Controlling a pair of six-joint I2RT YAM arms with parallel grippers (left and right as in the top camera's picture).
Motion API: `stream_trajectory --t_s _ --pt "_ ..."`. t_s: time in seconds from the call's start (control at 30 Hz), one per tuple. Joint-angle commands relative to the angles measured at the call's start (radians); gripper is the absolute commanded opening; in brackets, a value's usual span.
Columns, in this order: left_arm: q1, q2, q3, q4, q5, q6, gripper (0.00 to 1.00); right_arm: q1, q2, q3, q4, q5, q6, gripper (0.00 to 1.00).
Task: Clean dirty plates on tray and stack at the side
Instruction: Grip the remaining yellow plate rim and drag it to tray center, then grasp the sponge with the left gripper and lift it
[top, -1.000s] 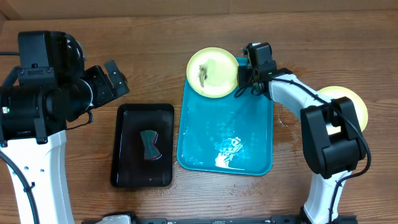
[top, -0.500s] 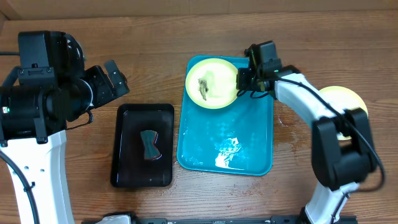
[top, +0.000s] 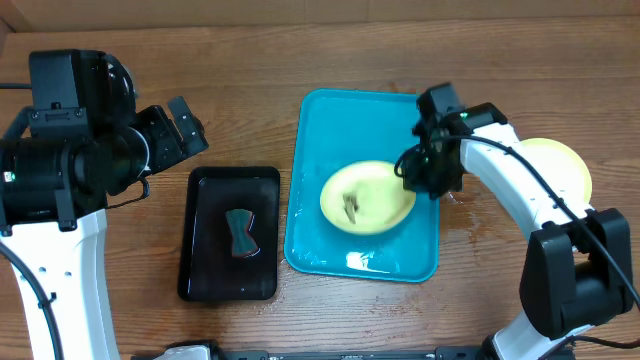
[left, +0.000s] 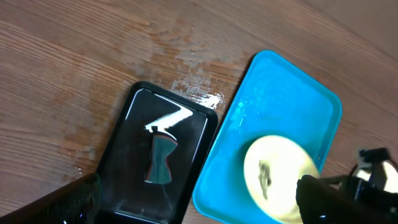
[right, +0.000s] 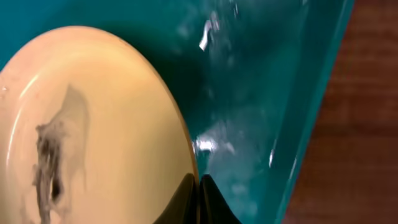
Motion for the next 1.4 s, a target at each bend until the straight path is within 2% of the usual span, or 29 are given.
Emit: stream_trajectory --t_s 0.0,0.13,0.17,0.23,0.37,0.5,0.53,0.57,0.6,0.7,0.77,0.93,1.03,1.1,1.17,1.33,1.37 --pt "0.004 -0.007 0.02 0.002 0.006 0.012 1.0 0.04 -0.005 -0.08 0.027 0.0 0.015 0.04" --pt "0.004 -0.007 0.02 0.001 0.006 0.012 1.0 0.082 -0.005 -0.219 0.245 0.006 0.094 0.04" --pt "0.004 -0.007 0.02 0.002 0.006 0.012 1.0 0.097 -0.005 -0.267 0.333 0.032 0.117 0.04" --pt "0.004 -0.007 0.02 0.002 0.004 0.012 1.0 0.112 -0.005 -0.31 0.393 0.108 0.151 0.04" --pt "0.004 -0.007 0.02 -0.005 0.041 -0.001 1.0 0.115 -0.039 -0.314 0.357 0.179 0.179 0.04" --pt "0.002 -0.002 0.008 -0.047 0.048 0.024 1.0 0.115 -0.171 -0.314 0.312 0.18 0.172 0.04" --pt "-0.002 0.0 -0.004 -0.055 0.049 0.042 1.0 0.115 -0.206 -0.314 0.305 0.172 0.154 0.08" --pt "-0.011 0.002 -0.027 -0.061 0.048 0.072 1.0 0.115 -0.243 -0.314 0.3 0.161 0.133 0.19" --pt "-0.036 0.008 -0.095 -0.062 0.04 0.116 0.93 0.115 -0.334 -0.314 0.285 0.129 0.09 0.36" --pt "-0.08 0.018 -0.236 -0.028 0.02 0.116 0.86 0.115 -0.448 -0.314 0.261 0.093 0.035 0.5" --pt "-0.109 0.027 -0.344 0.021 0.0 0.112 0.78 0.115 -0.511 -0.314 0.243 0.074 0.025 0.55" --pt "-0.174 0.062 -0.631 0.216 -0.023 0.045 0.7 0.115 -0.58 -0.314 0.204 0.051 0.025 0.57" --pt "-0.194 0.111 -0.776 0.314 -0.051 -0.062 0.66 0.115 -0.576 -0.314 0.182 0.051 0.026 0.58" --pt "-0.196 0.15 -0.853 0.375 -0.046 -0.107 0.52 0.115 -0.573 -0.314 0.174 0.051 0.026 0.58" --pt "-0.196 0.199 -0.917 0.43 -0.016 -0.148 0.45 0.115 -0.567 -0.314 0.168 0.051 0.026 0.59" --pt "-0.201 0.325 -0.986 0.529 0.014 -0.146 0.27 0.115 -0.555 -0.314 0.167 0.051 0.026 0.59" --pt "-0.201 0.344 -0.986 0.537 0.014 -0.146 0.19 0.115 -0.554 -0.314 0.167 0.051 0.026 0.59"
